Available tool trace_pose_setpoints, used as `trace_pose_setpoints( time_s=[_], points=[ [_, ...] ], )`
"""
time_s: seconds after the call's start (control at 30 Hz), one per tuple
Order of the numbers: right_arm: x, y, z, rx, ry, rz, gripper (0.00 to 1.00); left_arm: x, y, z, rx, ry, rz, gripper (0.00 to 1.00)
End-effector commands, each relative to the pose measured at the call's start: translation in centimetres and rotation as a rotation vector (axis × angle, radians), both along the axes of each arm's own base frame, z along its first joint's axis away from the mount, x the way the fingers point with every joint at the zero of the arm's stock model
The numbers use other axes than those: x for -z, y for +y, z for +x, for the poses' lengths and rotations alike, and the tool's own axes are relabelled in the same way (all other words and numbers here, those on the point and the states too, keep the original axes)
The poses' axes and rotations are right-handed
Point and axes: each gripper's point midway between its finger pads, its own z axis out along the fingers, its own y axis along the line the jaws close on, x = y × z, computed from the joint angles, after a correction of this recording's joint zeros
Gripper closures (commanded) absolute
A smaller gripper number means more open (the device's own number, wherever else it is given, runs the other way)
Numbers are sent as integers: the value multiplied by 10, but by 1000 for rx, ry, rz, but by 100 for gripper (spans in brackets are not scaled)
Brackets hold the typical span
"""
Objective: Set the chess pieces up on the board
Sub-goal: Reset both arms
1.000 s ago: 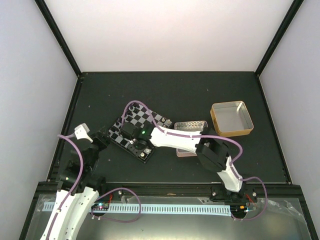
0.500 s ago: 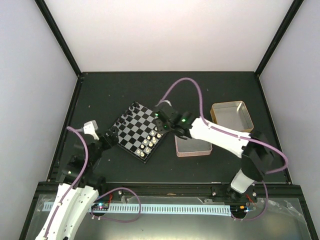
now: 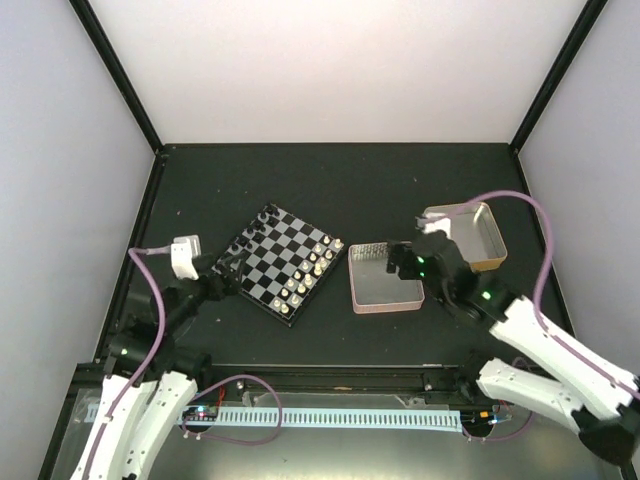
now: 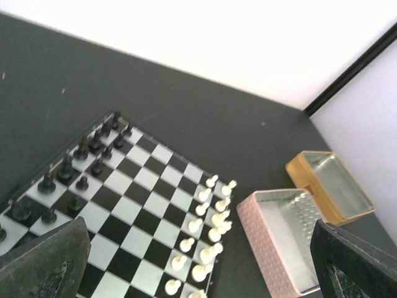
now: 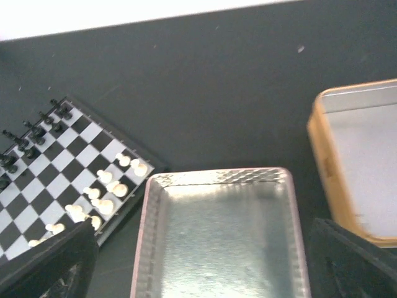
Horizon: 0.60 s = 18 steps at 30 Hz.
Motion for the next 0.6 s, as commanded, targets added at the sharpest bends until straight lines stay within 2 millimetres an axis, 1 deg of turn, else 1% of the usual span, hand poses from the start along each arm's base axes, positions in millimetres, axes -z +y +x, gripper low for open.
trace_pose_setpoints(
  time_s=[0.0,0.03,0.1,0.2,0.27,0.43,0.5,0.57],
  points=[
    [-17,-62,-23,142,-97,-44,3,-47,0,-20,51,-125,31,1],
    [-18,-75,-30,166,-109,-54,0,-55,2,-23,47,-145,42,1],
    [-30,-94,-43,189,-156,-33,0,-66,6,-31,40,-175,64,1],
    [-48,-122,-61,238,-207,-1,0,-78,11,-41,37,-204,117,1],
    [-65,-141,-73,288,-256,54,0,-85,17,-47,17,-213,143,1],
    [-101,-169,-92,336,-357,140,0,-100,25,-61,-1,-240,163,1],
    [-108,-174,-96,346,-374,155,0,-103,27,-64,-11,-249,164,1],
    [-111,-177,-97,352,-380,163,0,-105,29,-66,-18,-255,162,1]
  ],
)
